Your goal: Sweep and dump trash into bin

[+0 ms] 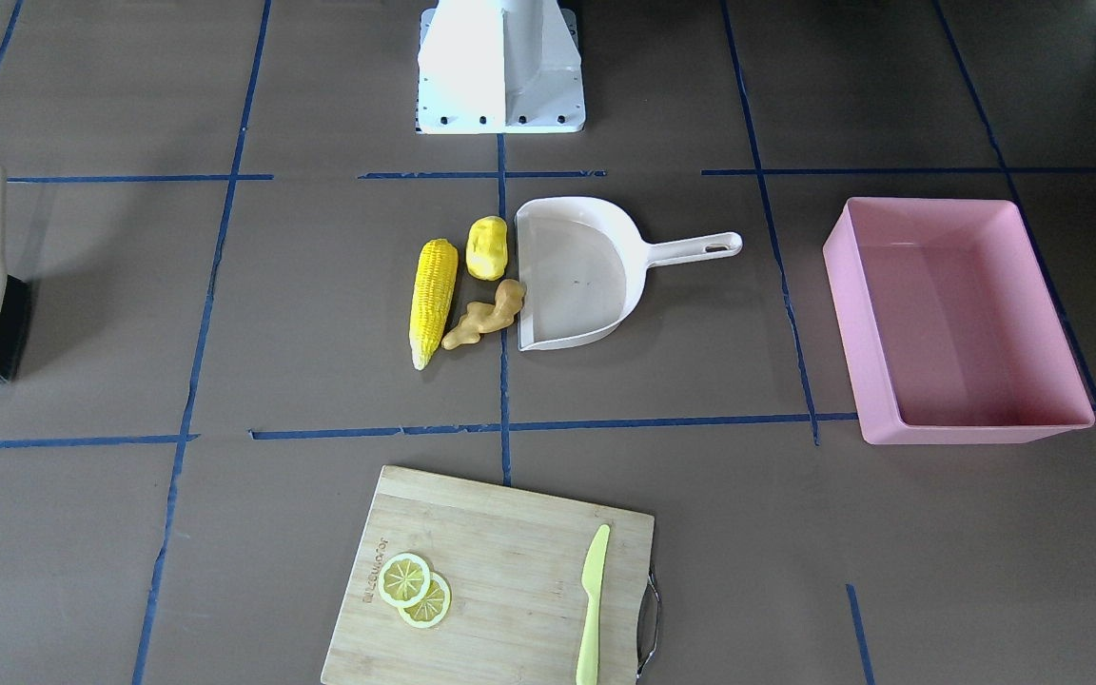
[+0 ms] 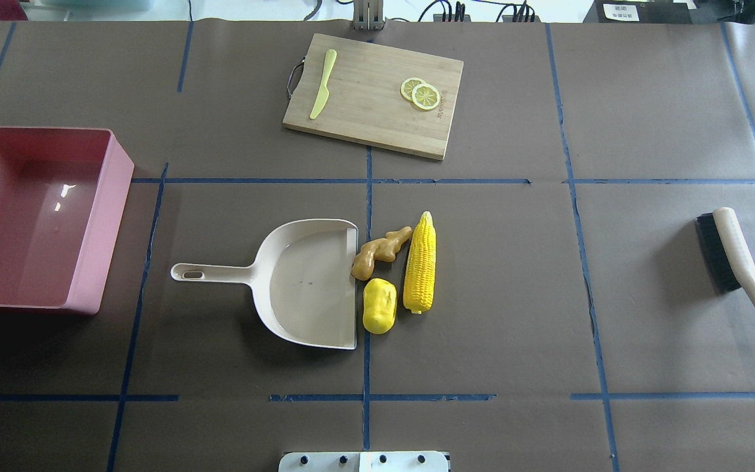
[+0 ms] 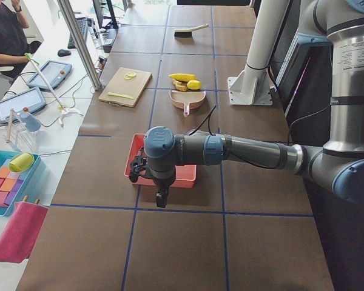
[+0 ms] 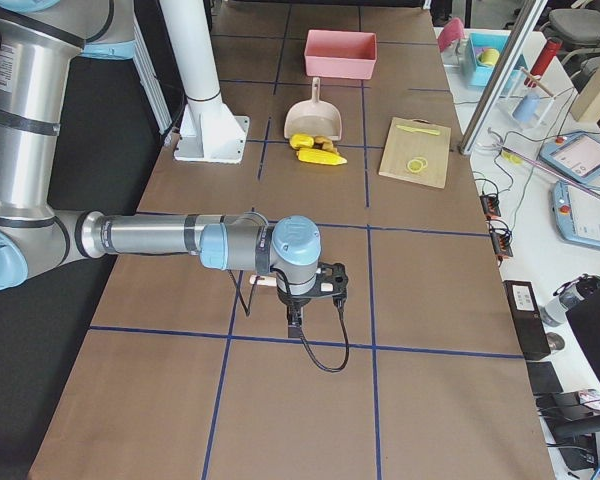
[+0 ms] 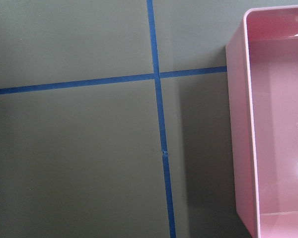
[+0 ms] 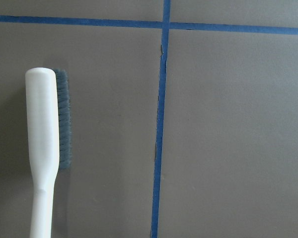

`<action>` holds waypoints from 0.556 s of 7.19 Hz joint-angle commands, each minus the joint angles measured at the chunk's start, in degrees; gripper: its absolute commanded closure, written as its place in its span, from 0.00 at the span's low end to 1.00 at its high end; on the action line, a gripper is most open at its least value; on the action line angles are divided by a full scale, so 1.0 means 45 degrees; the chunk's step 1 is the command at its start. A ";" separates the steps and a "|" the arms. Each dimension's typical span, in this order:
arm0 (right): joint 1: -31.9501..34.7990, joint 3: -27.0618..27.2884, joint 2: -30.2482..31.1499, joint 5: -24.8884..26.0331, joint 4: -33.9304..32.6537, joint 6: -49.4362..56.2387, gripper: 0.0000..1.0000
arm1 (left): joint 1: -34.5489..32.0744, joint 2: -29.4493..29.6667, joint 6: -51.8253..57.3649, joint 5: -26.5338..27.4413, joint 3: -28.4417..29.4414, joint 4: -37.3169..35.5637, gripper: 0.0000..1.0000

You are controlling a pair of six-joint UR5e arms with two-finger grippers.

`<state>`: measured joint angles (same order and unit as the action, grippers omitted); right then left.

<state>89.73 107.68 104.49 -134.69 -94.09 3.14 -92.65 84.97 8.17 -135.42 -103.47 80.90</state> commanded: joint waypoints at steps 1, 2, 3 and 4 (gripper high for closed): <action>-0.0056 -0.0004 0.0042 -0.0049 -0.0028 0.0004 0.00 | -0.0017 -0.0054 0.0021 -0.0043 -0.0034 0.0069 0.00; -0.0057 -0.0023 0.0042 -0.0068 -0.0028 -0.0092 0.00 | -0.0017 -0.0171 0.0021 -0.0005 -0.0015 0.0108 0.00; -0.0076 -0.0023 0.0022 -0.0049 -0.0009 -0.0074 0.00 | -0.0017 -0.0172 0.0021 -0.0023 -0.0092 0.0109 0.00; -0.0076 -0.0004 0.0003 -0.0068 -0.0008 -0.0093 0.00 | -0.0017 -0.0172 0.0021 -0.0004 -0.0132 0.0109 0.00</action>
<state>89.43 107.61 104.59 -134.95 -94.16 2.81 -92.72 84.27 8.26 -135.49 -103.83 81.36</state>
